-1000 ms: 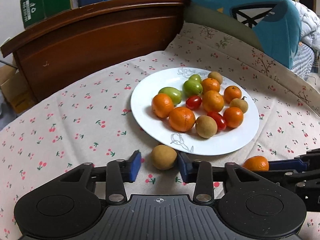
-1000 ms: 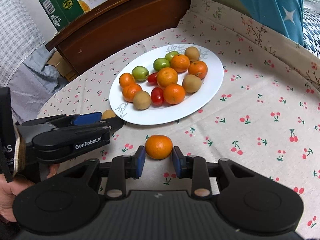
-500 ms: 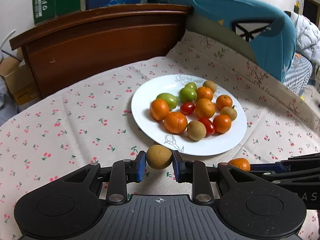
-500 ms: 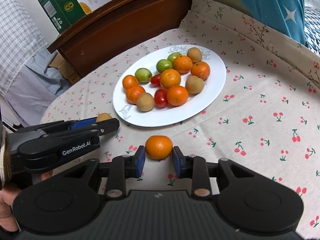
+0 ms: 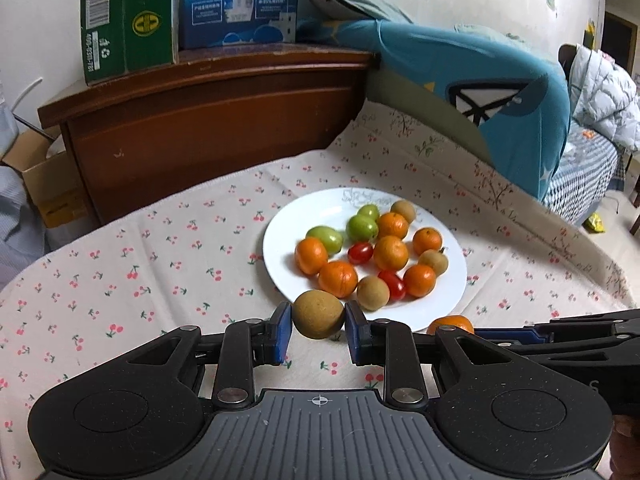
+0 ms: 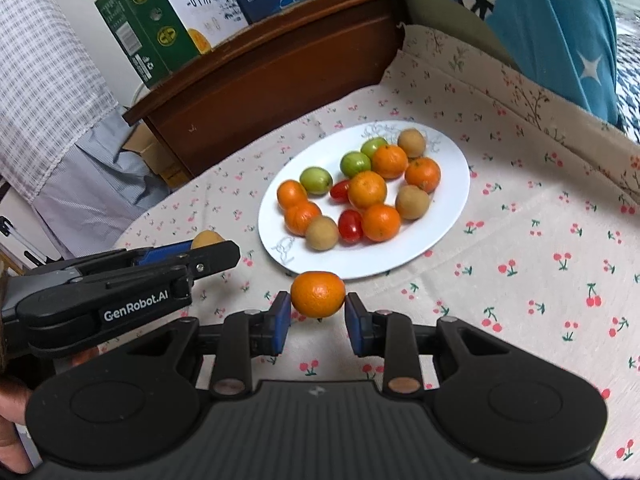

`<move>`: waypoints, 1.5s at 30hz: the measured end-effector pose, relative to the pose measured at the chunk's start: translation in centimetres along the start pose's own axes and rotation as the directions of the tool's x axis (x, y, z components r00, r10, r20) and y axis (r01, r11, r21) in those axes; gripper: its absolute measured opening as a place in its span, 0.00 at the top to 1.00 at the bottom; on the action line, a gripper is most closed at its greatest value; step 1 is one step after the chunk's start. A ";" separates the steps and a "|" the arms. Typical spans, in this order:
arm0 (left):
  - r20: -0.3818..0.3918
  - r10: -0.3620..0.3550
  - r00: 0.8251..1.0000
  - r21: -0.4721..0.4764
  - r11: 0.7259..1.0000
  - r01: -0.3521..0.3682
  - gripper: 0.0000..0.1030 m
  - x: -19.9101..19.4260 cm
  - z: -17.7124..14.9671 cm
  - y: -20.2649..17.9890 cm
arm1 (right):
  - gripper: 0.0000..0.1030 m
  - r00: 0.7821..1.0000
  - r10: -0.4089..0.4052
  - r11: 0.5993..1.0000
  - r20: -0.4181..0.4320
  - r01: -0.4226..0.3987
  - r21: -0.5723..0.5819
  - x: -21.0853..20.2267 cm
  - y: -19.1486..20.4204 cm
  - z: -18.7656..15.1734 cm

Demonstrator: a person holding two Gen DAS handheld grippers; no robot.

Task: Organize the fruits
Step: 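Carry the orange and kiwi over the white plate with both grippers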

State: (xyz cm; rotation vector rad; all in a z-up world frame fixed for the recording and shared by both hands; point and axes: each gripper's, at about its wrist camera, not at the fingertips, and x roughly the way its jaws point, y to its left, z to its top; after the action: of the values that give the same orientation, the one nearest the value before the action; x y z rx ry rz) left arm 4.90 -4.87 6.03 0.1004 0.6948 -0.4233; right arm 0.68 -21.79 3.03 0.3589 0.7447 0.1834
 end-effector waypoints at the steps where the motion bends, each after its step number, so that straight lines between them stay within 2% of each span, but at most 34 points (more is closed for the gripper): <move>1: 0.005 -0.003 1.000 -0.007 1.000 0.004 0.75 -0.2 0.1 0.0 | 0.72 1.000 0.003 1.000 0.006 -0.003 0.002 -0.2 0.0 0.2; 8: 0.046 -0.028 0.999 -0.040 0.999 0.030 0.75 -1.4 1.8 -0.3 | 0.71 0.997 0.017 0.999 0.074 -0.019 0.036 -2.0 -0.4 2.3; 17: 0.080 -0.069 0.994 -0.043 0.996 0.072 0.75 -0.8 5.0 -1.0 | 0.71 0.988 0.038 0.996 0.148 -0.050 0.080 -3.6 -2.3 7.6; 22: 0.055 -0.071 0.996 -0.022 0.997 0.073 0.75 1.3 5.9 -0.9 | 0.71 0.990 0.042 0.992 0.135 -0.057 0.113 -2.2 -3.9 9.0; 27: 0.022 -0.072 0.997 -0.037 0.997 0.073 0.75 3.6 6.0 -0.6 | 0.71 0.996 0.048 0.978 0.081 -0.064 0.196 0.2 -5.3 9.2; 39: -0.031 -0.064 0.997 -0.043 0.997 0.063 0.75 7.0 5.9 -0.3 | 0.71 0.999 0.017 0.974 0.028 -0.023 0.225 3.7 -5.9 9.4; 45: -0.038 -0.047 0.998 -0.047 0.998 0.045 0.72 7.7 5.9 -0.5 | 0.69 0.999 -0.005 0.978 0.036 -0.003 0.208 4.2 -5.7 9.6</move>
State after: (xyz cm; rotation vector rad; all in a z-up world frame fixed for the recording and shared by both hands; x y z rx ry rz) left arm 13.59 -9.33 5.66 0.0497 0.7463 -0.4502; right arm 10.53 -28.27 4.70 0.5599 0.7304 0.0977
